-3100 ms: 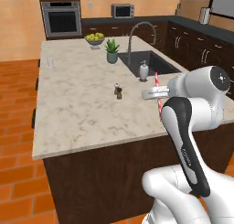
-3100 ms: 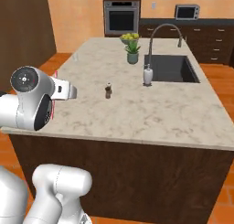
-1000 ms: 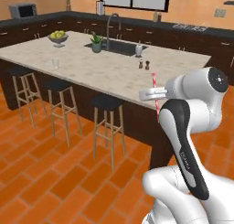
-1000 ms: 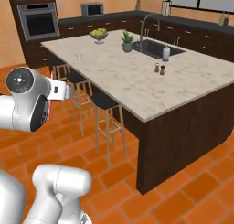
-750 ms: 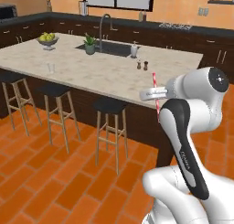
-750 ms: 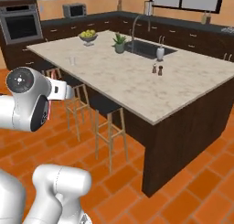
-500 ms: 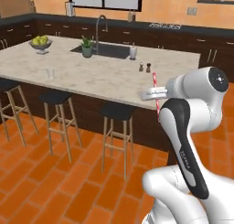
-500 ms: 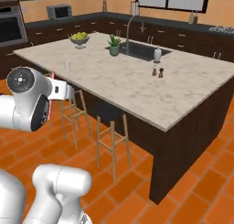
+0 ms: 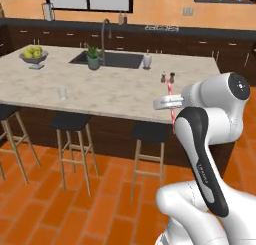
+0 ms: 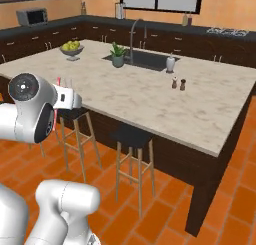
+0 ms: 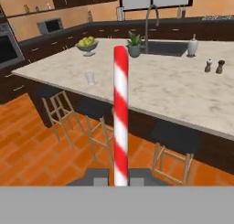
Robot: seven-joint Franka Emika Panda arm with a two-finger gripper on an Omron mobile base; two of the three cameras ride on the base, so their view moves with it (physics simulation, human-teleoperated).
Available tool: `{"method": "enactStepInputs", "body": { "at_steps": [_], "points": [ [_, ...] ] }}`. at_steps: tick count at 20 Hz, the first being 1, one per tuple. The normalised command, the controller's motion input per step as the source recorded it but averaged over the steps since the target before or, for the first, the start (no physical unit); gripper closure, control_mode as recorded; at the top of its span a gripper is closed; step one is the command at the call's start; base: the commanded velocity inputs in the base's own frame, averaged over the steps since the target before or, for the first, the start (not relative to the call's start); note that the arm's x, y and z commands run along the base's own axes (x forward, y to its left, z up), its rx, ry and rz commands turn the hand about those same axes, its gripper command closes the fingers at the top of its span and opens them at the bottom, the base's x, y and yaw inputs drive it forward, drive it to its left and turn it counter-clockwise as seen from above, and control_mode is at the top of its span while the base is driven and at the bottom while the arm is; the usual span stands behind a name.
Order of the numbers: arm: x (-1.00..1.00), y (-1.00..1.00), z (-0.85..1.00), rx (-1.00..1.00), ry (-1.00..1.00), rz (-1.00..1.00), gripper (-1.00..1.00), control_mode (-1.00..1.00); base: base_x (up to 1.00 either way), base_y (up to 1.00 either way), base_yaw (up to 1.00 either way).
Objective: Take a straw from the drawer in front and place it inside the glass cup on the dining counter.
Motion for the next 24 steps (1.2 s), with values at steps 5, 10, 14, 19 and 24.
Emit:
{"method": "enactStepInputs", "body": {
  "at_steps": [5, 10, 14, 19, 24],
  "points": [
    [0.00, 0.00, 0.00, 0.00, 0.00, 0.00, 1.00, 1.00, 0.37, 1.00, -0.33],
    [0.00, 0.00, 0.00, 0.00, 0.00, 0.00, 1.00, 1.00, 0.36, 1.00, -0.33],
    [0.00, 0.00, 0.00, 0.00, 0.00, 0.00, 1.00, 1.00, 0.30, 1.00, -0.33],
    [0.00, 0.00, 0.00, 0.00, 0.00, 0.00, 1.00, 1.00, 0.36, 1.00, -0.29],
    [0.00, 0.00, 0.00, 0.00, 0.00, 0.00, 1.00, 1.00, 0.41, 1.00, -0.26]
  ]
}}
